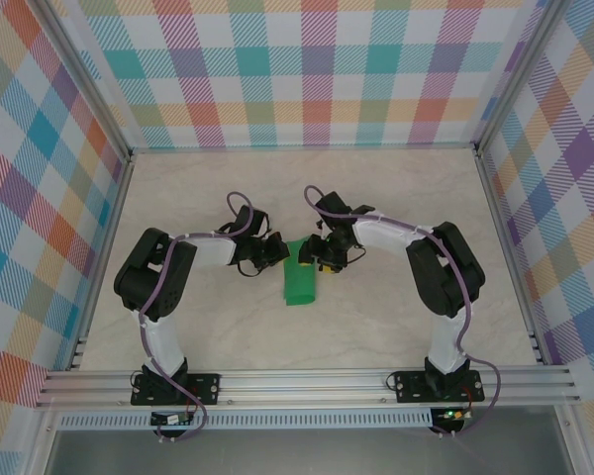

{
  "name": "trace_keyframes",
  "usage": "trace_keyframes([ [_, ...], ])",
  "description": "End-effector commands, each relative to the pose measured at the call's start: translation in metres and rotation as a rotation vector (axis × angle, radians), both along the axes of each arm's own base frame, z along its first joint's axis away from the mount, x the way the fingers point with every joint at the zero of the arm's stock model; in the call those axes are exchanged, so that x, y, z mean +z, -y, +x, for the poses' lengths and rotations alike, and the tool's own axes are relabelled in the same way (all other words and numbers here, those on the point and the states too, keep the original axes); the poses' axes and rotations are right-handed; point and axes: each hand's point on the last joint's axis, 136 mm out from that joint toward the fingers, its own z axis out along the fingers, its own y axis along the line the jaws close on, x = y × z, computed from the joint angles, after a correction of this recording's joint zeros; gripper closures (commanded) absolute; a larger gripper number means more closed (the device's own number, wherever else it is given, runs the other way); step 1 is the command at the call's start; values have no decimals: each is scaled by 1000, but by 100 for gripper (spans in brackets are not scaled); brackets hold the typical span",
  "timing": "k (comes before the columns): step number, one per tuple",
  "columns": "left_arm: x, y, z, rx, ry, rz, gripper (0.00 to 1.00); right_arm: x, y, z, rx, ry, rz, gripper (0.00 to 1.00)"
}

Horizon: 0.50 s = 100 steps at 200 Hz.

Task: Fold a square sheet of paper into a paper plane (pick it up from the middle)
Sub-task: Hold the square sheet of paper at the center of the table.

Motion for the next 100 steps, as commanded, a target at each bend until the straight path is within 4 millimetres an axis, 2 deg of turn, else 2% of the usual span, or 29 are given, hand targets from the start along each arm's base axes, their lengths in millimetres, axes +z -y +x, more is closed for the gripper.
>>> trace_keyframes([
  [1, -25, -17, -21, 6, -87, 109, 100, -11, 2, -5, 20, -33, -18, 47],
  [63, -13, -14, -18, -14, -62, 99, 100, -32, 11, -8, -5, -46, -55, 57],
  [92, 5, -6, -13, -41, -28, 69, 100, -41, 16, -11, -7, -52, -73, 58],
  [100, 13, -3, -10, -47, -16, 52, 97, -43, 18, -12, -5, -55, -80, 58],
])
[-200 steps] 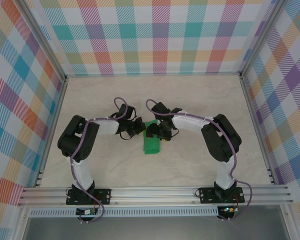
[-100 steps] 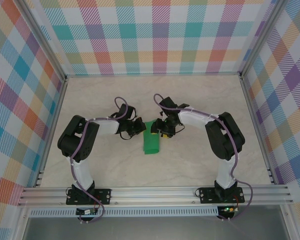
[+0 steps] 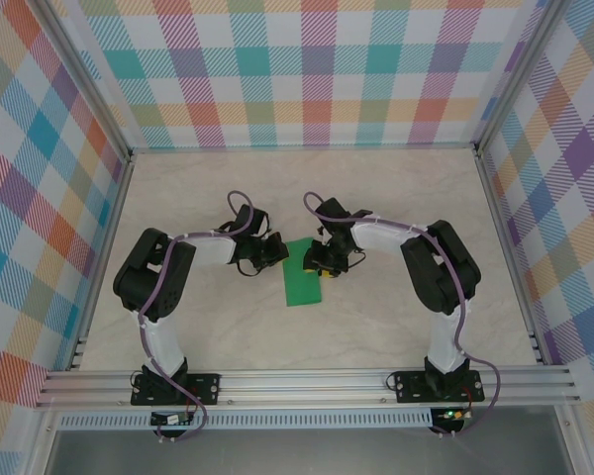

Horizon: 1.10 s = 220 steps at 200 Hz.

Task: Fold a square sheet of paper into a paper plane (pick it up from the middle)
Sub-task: Hold the square sheet of paper at the center of the table.

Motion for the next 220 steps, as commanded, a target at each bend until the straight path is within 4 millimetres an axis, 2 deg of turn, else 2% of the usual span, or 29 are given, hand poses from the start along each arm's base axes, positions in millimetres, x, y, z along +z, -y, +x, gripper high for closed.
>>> trace_keyframes([
  [1, 13, -1, -7, -28, -7, 28, 96, -23, 12, -7, -1, -26, -54, 58],
  [34, 52, 7, 4, -28, 54, -21, 93, -33, 17, -10, 4, -38, -84, 57],
  [61, 65, 3, 4, -8, 76, -20, 92, -41, 24, -12, 14, -36, -120, 55],
  [124, 67, 4, -2, -16, 72, -38, 93, -56, 36, -18, 76, -1, -259, 52],
  [220, 43, 7, -1, -28, 36, -14, 97, -66, 35, -17, 181, 42, -320, 51],
])
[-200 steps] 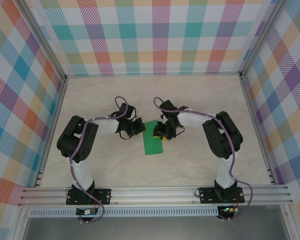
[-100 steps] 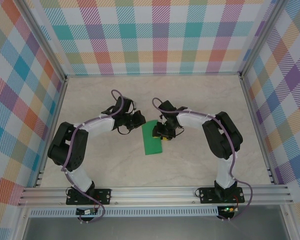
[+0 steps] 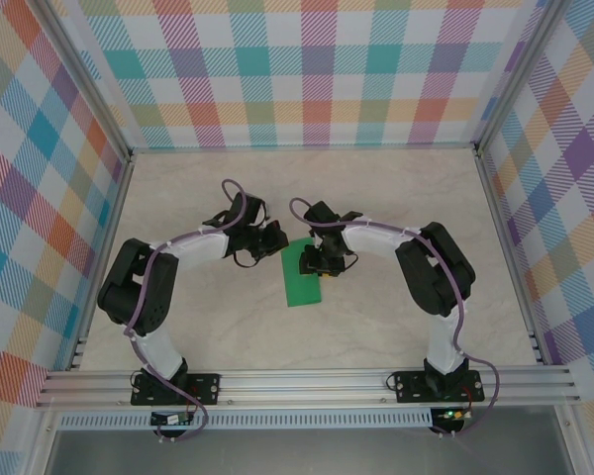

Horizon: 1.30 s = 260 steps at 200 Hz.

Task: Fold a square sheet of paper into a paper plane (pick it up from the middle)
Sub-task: Hold the square sheet of paper at the center of the table.

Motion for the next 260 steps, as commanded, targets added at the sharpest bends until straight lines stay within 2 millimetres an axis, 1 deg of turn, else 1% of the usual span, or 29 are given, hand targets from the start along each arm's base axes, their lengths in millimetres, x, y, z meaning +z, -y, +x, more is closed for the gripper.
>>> trace_keyframes([
  [1, -10, 5, -5, -25, -23, 13, 97, -60, 36, -17, 50, -53, -199, 50],
  [32, -17, 5, -5, -23, -31, 21, 97, -64, 36, -16, 82, -47, -202, 50],
  [74, -22, 5, -5, -22, -37, 32, 98, -74, 34, -22, 115, -53, -180, 51],
  [87, -23, 4, -5, -21, -38, 33, 98, -74, 32, -22, 136, -37, -165, 49],
  [137, -24, 4, -4, -19, -37, 40, 98, -79, 36, -22, 179, 2, -164, 44],
  [165, -27, 0, -4, -8, -41, 58, 98, -78, 36, -23, 191, 19, -153, 45],
  [199, -30, -4, -4, 9, -42, 82, 98, -78, 30, -26, 217, 26, -108, 47],
  [234, -28, -6, -4, 15, -42, 86, 97, -73, 15, -30, 249, -2, 2, 40],
  [260, -26, -4, -5, 10, -42, 73, 96, -73, 15, -29, 267, -5, -3, 38],
])
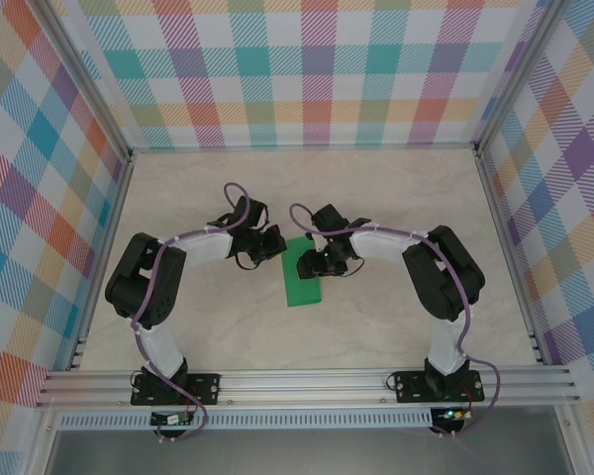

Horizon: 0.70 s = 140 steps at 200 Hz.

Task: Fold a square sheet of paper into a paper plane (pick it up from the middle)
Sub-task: Hold the square sheet of paper at the center of the table.

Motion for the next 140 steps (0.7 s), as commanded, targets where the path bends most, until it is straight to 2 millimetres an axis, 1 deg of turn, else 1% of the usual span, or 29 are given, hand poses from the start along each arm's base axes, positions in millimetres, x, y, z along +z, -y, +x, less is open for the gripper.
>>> trace_keyframes([
  [1, -1, 4, -7, -21, -11, 10, 96, -71, 21, -19, 57, -68, -126, 38],
  [37, -1, 16, -8, -54, -22, -57, 96, -72, 28, -14, 56, -61, -183, 37],
  [65, -7, 27, -9, -78, -46, -108, 98, -70, 28, -13, 53, -56, -187, 38],
  [91, -17, 32, -10, -94, -79, -110, 100, -67, 25, -12, 53, -54, -174, 38],
  [105, -23, 32, -12, -96, -91, -89, 100, -63, 22, -11, 52, -55, -155, 38],
  [116, -29, 26, -13, -88, -99, -48, 100, -59, 19, -10, 46, -52, -142, 38],
  [140, -40, 17, -18, -83, -127, 20, 100, -40, 7, -5, 10, -51, -76, 38],
])
